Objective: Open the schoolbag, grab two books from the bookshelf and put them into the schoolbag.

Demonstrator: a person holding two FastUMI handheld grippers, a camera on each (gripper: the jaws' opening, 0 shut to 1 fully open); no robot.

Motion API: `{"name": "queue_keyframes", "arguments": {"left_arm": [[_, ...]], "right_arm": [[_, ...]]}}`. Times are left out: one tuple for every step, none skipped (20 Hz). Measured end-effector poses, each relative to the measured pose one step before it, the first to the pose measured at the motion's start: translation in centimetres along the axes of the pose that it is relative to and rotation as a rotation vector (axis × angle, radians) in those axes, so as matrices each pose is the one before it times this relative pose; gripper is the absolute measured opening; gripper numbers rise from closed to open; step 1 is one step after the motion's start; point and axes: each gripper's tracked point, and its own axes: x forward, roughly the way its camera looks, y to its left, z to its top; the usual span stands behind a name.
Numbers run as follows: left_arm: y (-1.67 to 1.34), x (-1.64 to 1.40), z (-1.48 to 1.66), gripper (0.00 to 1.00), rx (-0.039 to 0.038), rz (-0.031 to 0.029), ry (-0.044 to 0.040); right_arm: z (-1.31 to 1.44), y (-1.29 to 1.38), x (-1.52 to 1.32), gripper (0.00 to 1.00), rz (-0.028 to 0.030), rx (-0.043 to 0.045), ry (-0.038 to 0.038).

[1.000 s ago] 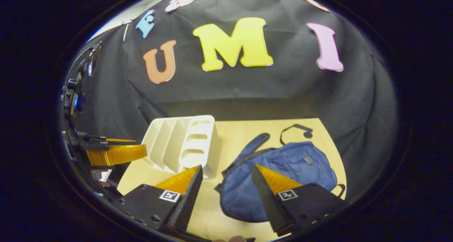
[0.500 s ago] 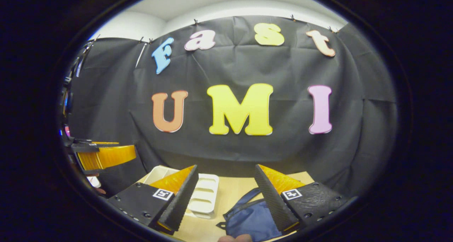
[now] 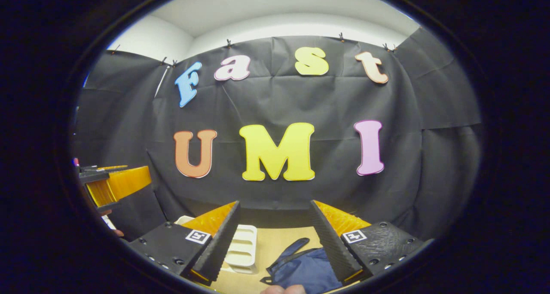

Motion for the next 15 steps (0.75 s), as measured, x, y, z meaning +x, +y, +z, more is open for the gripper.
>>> {"name": "queue_keyframes", "arguments": {"left_arm": [[0.068,0.014,0.046,0.96,0.00251,0.00912,-0.00430],[-0.182,0.002,0.173,0.96,0.00299,0.00310,-0.00543],[-0.017,-0.042,0.051,0.96,0.00311,0.00521,-0.00346],[-0.040,0.012,-0.091,0.96,0.00438,0.00119,-0.00167],[0.004,-0.026,-0.028,0.96,0.00510,0.00405,-0.00196],[-0.131,0.075,-0.111,0.96,0.00385,-0.00079,-0.00070],[-0.066,0.065,-0.080,0.96,0.00282,-0.00282,0.00142],[0.170,0.014,-0.064,0.96,0.00066,0.00075,0.00023],[-0.107,0.065,-0.019,0.96,0.00154,-0.00352,0.00234],[0.040,-0.004,-0.154,0.96,0.00067,-0.00021,0.00136],[-0.051,0.023,-0.091,0.96,0.00220,-0.00287,0.00281],[-0.050,0.077,-0.042,0.96,0.00170,-0.00479,0.00227],[-0.008,-0.044,-0.086,0.96,0.00307,-0.00326,0.00247],[-0.016,0.147,-0.071,0.96,0.00127,-0.00284,0.00012],[-0.041,0.083,-0.048,0.96,0.00036,-0.00365,-0.00087]], "right_arm": [[-0.005,0.021,-0.073,0.97,0.00282,0.00172,0.00445],[-0.051,-0.130,0.127,0.95,-0.00210,0.00109,0.00219],[0.114,-0.112,-0.145,0.95,-0.00290,0.00099,-0.00217],[0.180,-0.215,-0.094,0.95,-0.00515,0.00272,-0.00667],[0.260,-0.248,-0.045,0.95,-0.00491,0.00030,-0.00822],[0.118,-0.173,0.032,0.95,-0.00525,-0.00169,-0.00714],[0.184,-0.139,-0.046,0.95,-0.00290,-0.00183,-0.00479],[0.044,-0.113,-0.062,0.94,-0.00386,-0.00272,-0.00364],[0.107,-0.089,-0.052,0.94,-0.00285,-0.00167,-0.00240],[-0.043,-0.056,0.032,0.94,-0.00164,-0.00268,-0.00216],[0.069,-0.150,-0.101,0.94,-0.00162,-0.00386,-0.00184],[0.051,0.097,0.117,0.95,-0.00150,-0.00357,-0.00404],[0.019,-0.023,-0.042,0.95,-0.00183,-0.00336,-0.00256],[0.013,-0.110,-0.132,0.95,-0.00107,-0.00092,-0.00118],[0.060,-0.033,-0.081,0.95,-0.00065,-0.00183,-0.00217]]}}
